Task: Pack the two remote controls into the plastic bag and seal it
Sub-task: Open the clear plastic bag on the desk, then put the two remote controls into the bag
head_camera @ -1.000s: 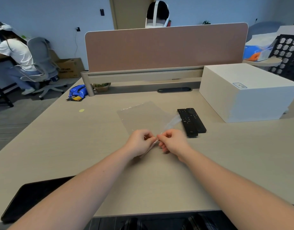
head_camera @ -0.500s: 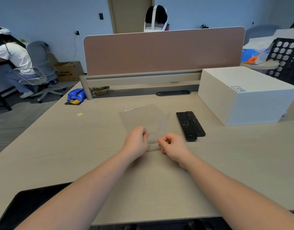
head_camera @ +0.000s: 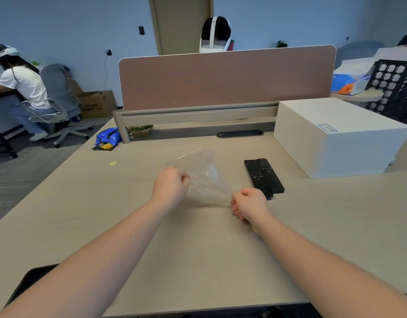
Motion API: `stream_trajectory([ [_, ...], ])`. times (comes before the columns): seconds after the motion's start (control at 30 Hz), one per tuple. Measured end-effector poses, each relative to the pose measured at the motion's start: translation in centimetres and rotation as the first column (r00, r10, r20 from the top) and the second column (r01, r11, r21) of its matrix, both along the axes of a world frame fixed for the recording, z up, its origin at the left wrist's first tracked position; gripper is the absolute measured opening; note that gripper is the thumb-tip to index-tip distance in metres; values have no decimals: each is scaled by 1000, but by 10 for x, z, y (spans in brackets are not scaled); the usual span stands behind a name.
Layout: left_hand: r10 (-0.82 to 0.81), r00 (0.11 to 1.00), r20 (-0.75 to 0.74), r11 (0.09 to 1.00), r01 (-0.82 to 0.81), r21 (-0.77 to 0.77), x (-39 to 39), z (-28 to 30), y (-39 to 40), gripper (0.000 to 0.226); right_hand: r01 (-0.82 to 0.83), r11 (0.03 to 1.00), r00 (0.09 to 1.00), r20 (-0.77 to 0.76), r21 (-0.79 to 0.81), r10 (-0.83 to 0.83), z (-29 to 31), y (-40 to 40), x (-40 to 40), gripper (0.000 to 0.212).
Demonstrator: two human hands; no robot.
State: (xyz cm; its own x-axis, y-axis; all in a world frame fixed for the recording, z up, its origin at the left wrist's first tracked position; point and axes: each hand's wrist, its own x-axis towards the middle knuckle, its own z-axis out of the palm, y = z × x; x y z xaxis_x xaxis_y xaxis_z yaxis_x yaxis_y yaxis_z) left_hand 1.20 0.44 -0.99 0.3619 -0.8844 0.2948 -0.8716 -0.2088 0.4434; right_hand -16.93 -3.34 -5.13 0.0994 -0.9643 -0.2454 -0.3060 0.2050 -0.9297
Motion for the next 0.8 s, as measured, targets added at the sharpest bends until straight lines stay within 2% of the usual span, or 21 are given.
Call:
stream_trajectory([
  [0.1, 126, 992, 8, 992, -126, 11, 11, 4, 0, 25, -47, 999, 997, -60, 28, 48, 2, -2, -6, 19],
  [0.17, 147, 989, -15, 989, -146, 11, 9, 4, 0, 28, -112, 993, 987, -112, 35, 116, 0, -4, -6, 18],
  [0.2, 129, 991, -23, 992, -128, 18, 6, 4, 1, 23, -139, 990, 982, -129, 21, 140, -1, -4, -5, 19],
  [0.23, 90, 996, -14, 996, -90, 28, 3, 3, 2, 14, -152, 988, 977, -152, -25, 147, -1, -5, -5, 21],
  [0.27, 33, 999, 8, 999, -33, 36, -1, 0, 3, 15, -148, 982, 973, -195, -115, 124, -2, -5, -6, 25],
  [0.33, -78, 996, 44, 997, 77, 22, -5, -8, 6, 32, -98, 929, 951, -310, -356, -19, -2, -4, -12, 31],
  [0.4, -176, 982, 72, 984, 178, -16, -9, -12, 9, 43, -85, 847, 879, -440, -524, -184, -2, -2, -21, 29],
  [0.47, -277, 953, 124, 959, 282, -29, -13, -14, 11, 46, -118, 840, 769, -584, -529, -260, -4, -2, -29, 34],
  [0.53, -329, 930, 162, 943, 334, -4, -15, -15, 12, 45, -143, 860, 693, -670, -490, -266, -8, -4, -36, 39],
  [0.7, -326, 928, 178, 945, 322, 51, -17, -16, 16, 39, -145, 877, 624, -730, -458, -277, -15, -9, -44, 38],
  [0.8, -331, 926, 183, 942, 314, 115, -18, -15, 17, 40, -136, 887, 617, -738, -442, -273, -11, -14, -43, 35],
])
